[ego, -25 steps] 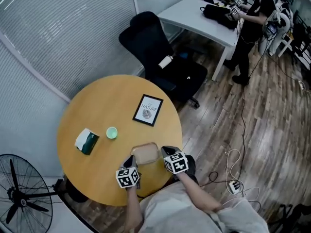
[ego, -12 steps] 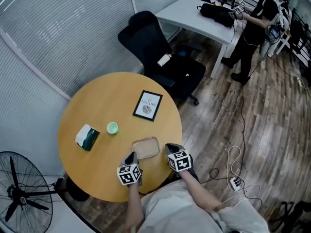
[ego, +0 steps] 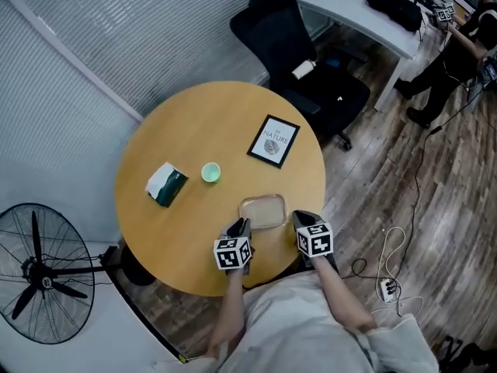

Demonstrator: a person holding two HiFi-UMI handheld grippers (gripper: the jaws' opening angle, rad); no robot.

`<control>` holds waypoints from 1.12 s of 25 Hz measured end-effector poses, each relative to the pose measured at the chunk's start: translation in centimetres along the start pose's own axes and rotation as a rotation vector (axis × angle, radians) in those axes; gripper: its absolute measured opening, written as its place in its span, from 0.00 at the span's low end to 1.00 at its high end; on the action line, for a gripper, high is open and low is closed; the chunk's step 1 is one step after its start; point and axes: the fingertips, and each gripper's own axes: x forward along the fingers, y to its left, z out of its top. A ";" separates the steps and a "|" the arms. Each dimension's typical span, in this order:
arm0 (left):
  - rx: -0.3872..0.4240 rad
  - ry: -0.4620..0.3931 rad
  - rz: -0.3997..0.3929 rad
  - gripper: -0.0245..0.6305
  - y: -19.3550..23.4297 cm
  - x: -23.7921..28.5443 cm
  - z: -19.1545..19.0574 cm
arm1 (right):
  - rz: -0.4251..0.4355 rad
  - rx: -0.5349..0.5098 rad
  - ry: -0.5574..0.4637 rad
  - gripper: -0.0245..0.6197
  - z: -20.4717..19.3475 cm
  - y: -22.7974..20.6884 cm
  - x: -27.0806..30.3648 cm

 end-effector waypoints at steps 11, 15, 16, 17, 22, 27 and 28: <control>-0.025 0.075 -0.010 0.29 1.2 1.5 -0.9 | 0.059 0.053 0.080 0.20 -0.7 0.8 2.8; -0.044 0.093 -0.016 0.35 1.4 2.2 -1.3 | 0.083 0.062 0.086 0.30 -0.8 1.2 3.5; -0.044 0.101 -0.018 0.36 1.3 2.3 -1.5 | 0.086 0.062 0.089 0.30 -1.0 1.2 3.6; -0.041 0.107 -0.019 0.37 1.2 2.4 -1.6 | 0.087 0.063 0.094 0.30 -1.2 1.3 3.7; -0.041 0.114 -0.022 0.39 0.7 2.8 -1.7 | 0.100 0.099 0.103 0.32 -1.6 1.0 3.8; -0.060 0.120 -0.022 0.40 1.0 3.0 -2.1 | 0.111 0.103 0.114 0.32 -2.0 1.2 4.1; -0.060 0.123 -0.023 0.40 0.9 3.0 -2.2 | 0.115 0.101 0.116 0.32 -2.1 1.3 4.1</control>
